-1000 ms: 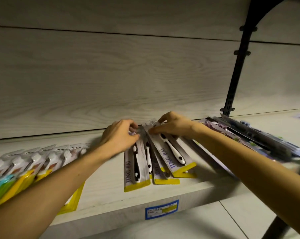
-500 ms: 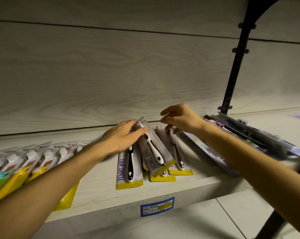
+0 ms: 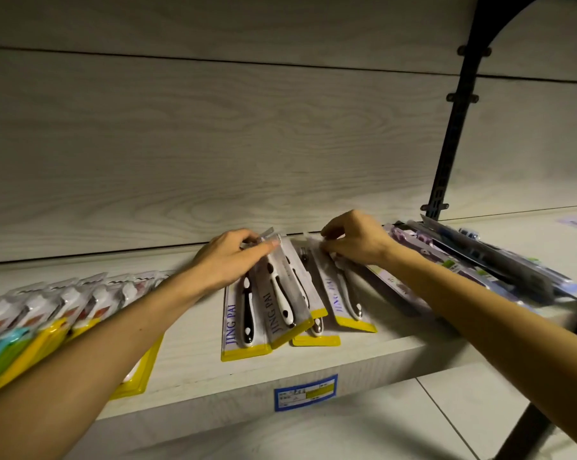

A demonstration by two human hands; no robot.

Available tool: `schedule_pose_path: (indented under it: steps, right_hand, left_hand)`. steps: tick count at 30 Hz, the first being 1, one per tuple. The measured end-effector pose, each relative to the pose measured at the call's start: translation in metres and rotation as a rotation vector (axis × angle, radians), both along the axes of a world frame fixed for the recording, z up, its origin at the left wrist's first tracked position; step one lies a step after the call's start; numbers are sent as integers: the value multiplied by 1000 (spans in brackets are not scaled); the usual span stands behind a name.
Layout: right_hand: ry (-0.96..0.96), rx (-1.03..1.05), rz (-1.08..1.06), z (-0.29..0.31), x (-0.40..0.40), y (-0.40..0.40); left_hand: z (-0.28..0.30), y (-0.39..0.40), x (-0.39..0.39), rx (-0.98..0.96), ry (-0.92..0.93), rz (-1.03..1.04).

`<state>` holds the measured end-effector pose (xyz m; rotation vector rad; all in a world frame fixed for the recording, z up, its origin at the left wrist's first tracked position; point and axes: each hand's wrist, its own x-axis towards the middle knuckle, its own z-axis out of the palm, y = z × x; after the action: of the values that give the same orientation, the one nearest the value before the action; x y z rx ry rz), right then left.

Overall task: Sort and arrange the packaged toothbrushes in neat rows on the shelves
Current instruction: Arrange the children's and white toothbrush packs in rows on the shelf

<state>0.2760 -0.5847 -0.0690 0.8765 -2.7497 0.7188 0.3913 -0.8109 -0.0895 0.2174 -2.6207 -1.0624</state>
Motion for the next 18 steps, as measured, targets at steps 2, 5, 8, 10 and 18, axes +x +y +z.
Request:
schedule_pose_path:
  steps: [2,5,8,10,18]
  right_hand:
    - [-81,-183,10,2,-4,3]
    - [-83,-359,85,7,-5,8]
    - [-3,-345,205,19,1,3]
    - [36,-326,260,30,6,-6]
    - [113,-76,302,44,40,-66]
  left_hand:
    - [-2,-1,1,-32,6,-8]
    - [-3,-1,0,-63,8,-13]
    - [-3,-1,-2,-43,-18,-47]
    - [1,-2,-6,88,-21,-32]
    - [29,-31,-6,542,-17,43]
